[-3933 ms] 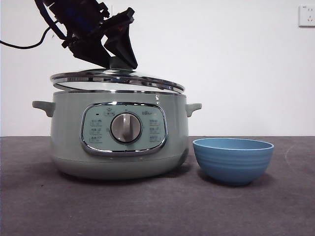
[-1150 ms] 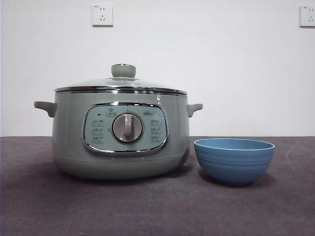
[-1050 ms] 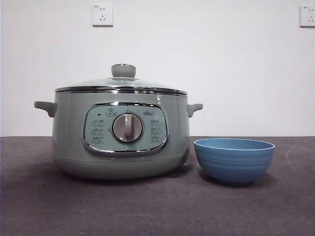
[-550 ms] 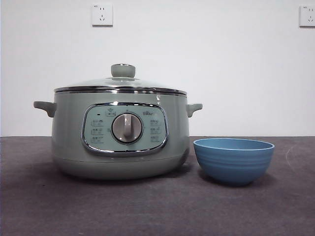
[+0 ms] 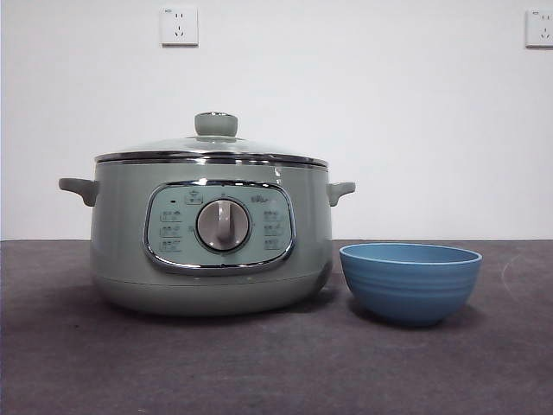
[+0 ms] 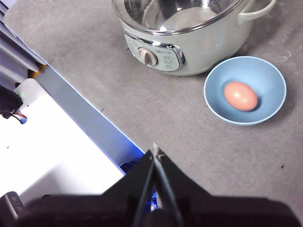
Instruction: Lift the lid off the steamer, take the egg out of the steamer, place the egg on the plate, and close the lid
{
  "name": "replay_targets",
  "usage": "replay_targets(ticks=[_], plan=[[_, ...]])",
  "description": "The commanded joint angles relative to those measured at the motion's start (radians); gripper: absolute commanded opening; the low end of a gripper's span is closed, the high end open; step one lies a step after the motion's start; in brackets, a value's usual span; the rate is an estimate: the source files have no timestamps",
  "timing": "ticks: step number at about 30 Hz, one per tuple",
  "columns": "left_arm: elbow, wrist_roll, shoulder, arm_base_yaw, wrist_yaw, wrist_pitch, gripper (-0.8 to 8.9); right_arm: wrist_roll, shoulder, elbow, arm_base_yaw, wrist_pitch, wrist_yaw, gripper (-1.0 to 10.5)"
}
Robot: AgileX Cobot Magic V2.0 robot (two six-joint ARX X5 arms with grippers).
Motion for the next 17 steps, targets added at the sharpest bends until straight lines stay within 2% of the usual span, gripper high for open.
replay_targets(ticks=[1, 4, 8, 13, 17], plan=[[-0.008, 0.073, -0.003, -0.001, -0.126, 0.105, -0.03, 0.003, 0.000, -0.001, 0.001, 0.003, 0.000, 0.0], [-0.010, 0.148, -0.013, 0.054, -0.220, 0.217, -0.03, 0.003, 0.000, -0.001, 0.001, 0.003, 0.000, 0.0], [-0.058, 0.224, -0.072, 0.218, -0.204, 0.373, -0.03, 0.003, 0.000, -0.001, 0.001, 0.003, 0.000, 0.0], [-0.239, 0.227, -0.224, 0.381, -0.197, 0.578, -0.03, 0.003, 0.000, -0.001, 0.001, 0.003, 0.000, 0.0], [-0.470, 0.223, -0.379, 0.473, -0.197, 0.740, -0.03, 0.003, 0.000, -0.001, 0.001, 0.003, 0.000, 0.0]])
